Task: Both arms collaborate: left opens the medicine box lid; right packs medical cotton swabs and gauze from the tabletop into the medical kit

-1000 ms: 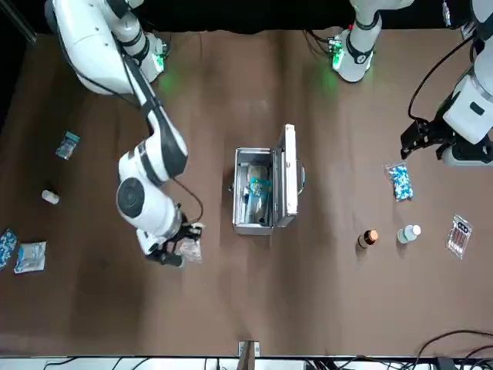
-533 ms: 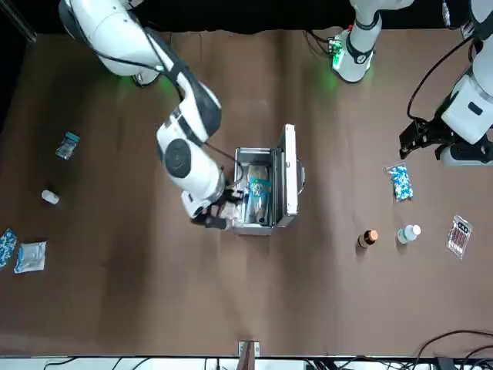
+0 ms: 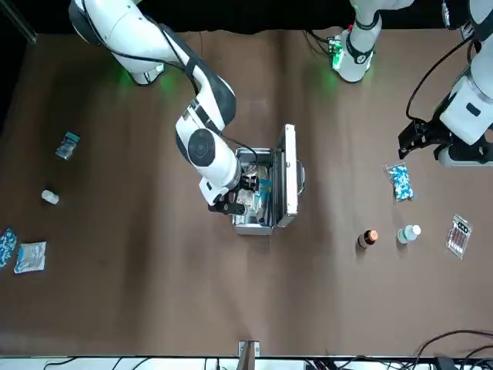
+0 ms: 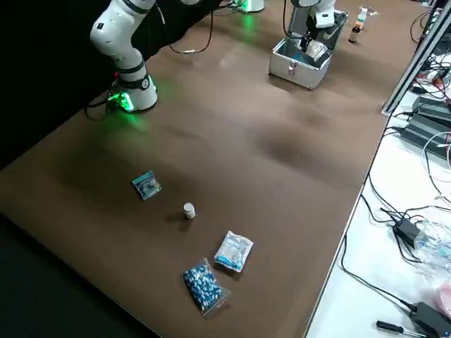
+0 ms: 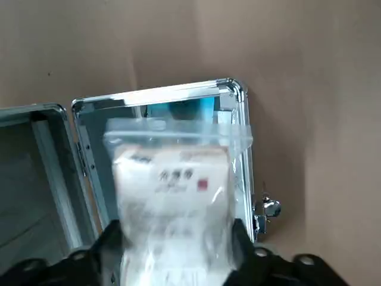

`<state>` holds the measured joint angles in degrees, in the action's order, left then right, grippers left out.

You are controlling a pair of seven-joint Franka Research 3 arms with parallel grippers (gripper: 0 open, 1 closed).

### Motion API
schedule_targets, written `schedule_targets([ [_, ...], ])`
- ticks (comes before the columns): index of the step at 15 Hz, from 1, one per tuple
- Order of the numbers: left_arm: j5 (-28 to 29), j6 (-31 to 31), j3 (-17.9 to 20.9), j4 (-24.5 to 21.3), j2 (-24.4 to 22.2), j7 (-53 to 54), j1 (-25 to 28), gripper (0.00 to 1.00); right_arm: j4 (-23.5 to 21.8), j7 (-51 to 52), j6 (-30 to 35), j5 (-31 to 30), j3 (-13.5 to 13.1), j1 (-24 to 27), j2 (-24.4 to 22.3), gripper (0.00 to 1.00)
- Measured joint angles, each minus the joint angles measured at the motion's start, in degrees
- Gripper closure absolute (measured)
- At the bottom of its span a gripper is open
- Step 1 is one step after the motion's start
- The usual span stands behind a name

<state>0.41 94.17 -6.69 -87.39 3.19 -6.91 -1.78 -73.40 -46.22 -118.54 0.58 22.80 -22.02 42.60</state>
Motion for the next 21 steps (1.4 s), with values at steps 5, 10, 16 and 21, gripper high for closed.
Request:
schedule_targets([
  [5,0.00,0.00,0.01,0.00,0.00,0.00,0.09,0.00,0.00,0.01,0.06,0.01,0.01,0.00,0.00,0.01],
  [10,0.00,0.00,0.03,0.00,-0.02,-0.05,0.14,0.00,0.43,0.02,3.45,-0.07,-0.22,1.87,-0.35,0.01],
  [16,0.00,-0.03,0.08,0.03,-0.45,-0.12,0.32,0.00,1.99,12.60,14.15,-0.35,-0.31,17.34,-6.81,0.01],
  [21,0.00,-0.37,0.12,0.03,-0.87,-0.12,0.35,0.00,2.18,28.27,21.01,-0.37,-0.34,31.61,-13.69,0.01],
])
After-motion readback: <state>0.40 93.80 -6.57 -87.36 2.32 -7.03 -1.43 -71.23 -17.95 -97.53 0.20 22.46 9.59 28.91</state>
